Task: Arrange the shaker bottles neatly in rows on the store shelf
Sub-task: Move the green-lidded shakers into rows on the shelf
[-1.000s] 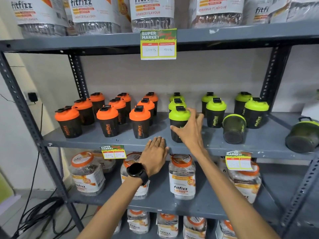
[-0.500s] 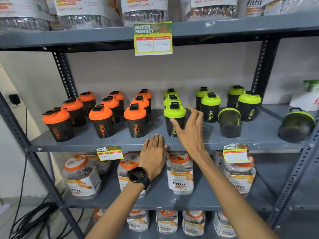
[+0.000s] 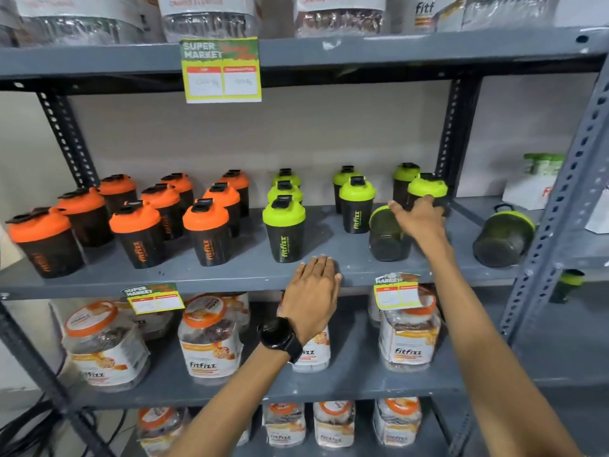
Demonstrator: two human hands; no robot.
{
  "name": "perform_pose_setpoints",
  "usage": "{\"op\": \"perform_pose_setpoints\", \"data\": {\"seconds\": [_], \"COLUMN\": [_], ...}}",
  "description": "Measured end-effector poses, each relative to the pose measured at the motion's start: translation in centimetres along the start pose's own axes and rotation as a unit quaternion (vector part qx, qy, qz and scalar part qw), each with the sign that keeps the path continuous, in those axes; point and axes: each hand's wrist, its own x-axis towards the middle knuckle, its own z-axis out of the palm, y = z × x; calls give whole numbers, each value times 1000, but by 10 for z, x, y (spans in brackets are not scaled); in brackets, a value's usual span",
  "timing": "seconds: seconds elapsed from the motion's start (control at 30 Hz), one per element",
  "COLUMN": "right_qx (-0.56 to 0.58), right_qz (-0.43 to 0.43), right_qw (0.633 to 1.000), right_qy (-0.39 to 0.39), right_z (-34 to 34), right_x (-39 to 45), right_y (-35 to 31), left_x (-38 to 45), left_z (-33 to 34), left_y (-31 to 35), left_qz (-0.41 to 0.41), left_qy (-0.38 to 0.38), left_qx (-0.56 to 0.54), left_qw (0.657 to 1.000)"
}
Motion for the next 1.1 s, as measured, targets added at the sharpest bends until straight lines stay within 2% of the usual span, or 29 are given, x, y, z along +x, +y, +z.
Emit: {"op": "perform_pose_setpoints", "data": {"seconds": [0.1,0.2,0.47,0.6,0.73,0.87,1.1], "right_qx": [-7,91,226,245,190,122,36], "right_qz": [24,56,74,41,-106,-215,-247], "right_qw": [995,979,944,947,973,968,965], "right_qy": [-101,-172,-230,-202,-80,35,85], "right_z": [3,8,16,10,7,12,37], "right_x": [26,35,41,29,13,-15,-32], "right_y": [10,17,28,32,32,21,13], "left_x": [20,40,49,47,48,48,47], "left_z": [6,12,19,19,29,36,35], "left_y": [12,18,20,20,16,17,20], "left_qz": [-4,-19,-52,-42,-31,-42,-46], "left_qy": [-28,-56,-71,-71,-50,-31,-16], "left_qx": [-7,-19,-43,-30,-1,19,35], "left_qw": [1000,998,995,996,998,998,998]}}
